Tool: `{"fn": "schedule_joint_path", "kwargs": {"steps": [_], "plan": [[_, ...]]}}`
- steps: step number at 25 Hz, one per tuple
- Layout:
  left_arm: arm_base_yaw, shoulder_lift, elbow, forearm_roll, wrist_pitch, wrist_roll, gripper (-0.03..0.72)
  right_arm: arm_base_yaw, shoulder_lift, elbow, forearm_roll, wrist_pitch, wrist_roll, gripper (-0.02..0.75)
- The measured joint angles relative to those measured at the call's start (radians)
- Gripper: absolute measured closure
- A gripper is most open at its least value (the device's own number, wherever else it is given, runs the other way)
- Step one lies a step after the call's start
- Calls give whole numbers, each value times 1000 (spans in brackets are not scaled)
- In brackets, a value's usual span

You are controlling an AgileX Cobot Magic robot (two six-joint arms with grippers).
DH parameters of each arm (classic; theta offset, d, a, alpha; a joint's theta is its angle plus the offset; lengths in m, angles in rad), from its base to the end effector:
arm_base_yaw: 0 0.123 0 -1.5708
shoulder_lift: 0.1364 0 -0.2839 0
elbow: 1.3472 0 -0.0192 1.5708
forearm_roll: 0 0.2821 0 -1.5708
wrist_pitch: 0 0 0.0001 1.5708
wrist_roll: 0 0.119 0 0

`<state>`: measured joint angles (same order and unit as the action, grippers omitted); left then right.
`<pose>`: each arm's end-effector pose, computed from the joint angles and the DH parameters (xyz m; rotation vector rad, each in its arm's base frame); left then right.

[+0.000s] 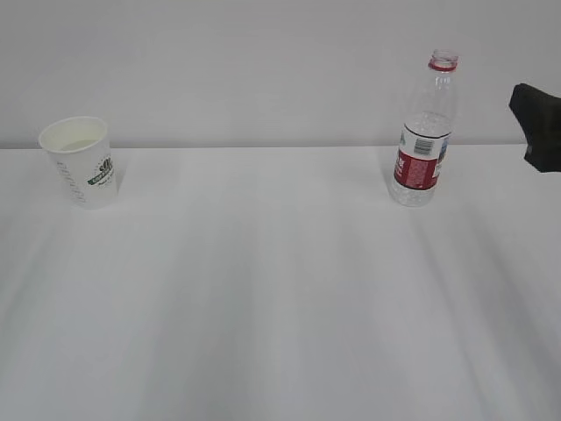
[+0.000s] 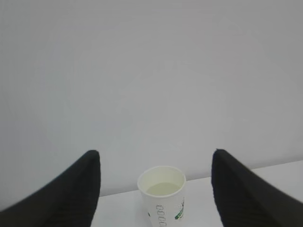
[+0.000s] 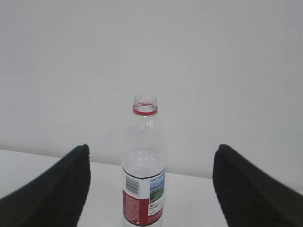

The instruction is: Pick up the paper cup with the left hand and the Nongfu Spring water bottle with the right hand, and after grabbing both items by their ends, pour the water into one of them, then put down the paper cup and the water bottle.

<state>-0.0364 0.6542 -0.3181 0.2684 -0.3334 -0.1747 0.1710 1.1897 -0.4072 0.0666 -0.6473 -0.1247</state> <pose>0.1962 -0.0175 0.2825 0.1566 1.4896 -0.0303 0.2756 0.0428 0.2265 -0.1652 1.6116 0.0442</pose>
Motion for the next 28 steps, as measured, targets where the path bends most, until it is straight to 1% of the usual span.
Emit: {"fn": "schedule_joint_path", "kwargs": {"steps": [5, 10, 21, 28], "plan": [[0, -80, 0, 0, 95, -2, 154, 0, -91, 0, 0, 108, -20, 140], [0, -100, -2, 0, 148, -28, 154, 0, -202, 2, 0, 227, -41, 140], [0, -103, -98, 0, 321, -39, 154, 0, -452, 4, 0, 472, -58, 141], [0, -193, -103, -2, 442, -39, 154, 0, -597, 5, 0, 639, -64, 143]]}}
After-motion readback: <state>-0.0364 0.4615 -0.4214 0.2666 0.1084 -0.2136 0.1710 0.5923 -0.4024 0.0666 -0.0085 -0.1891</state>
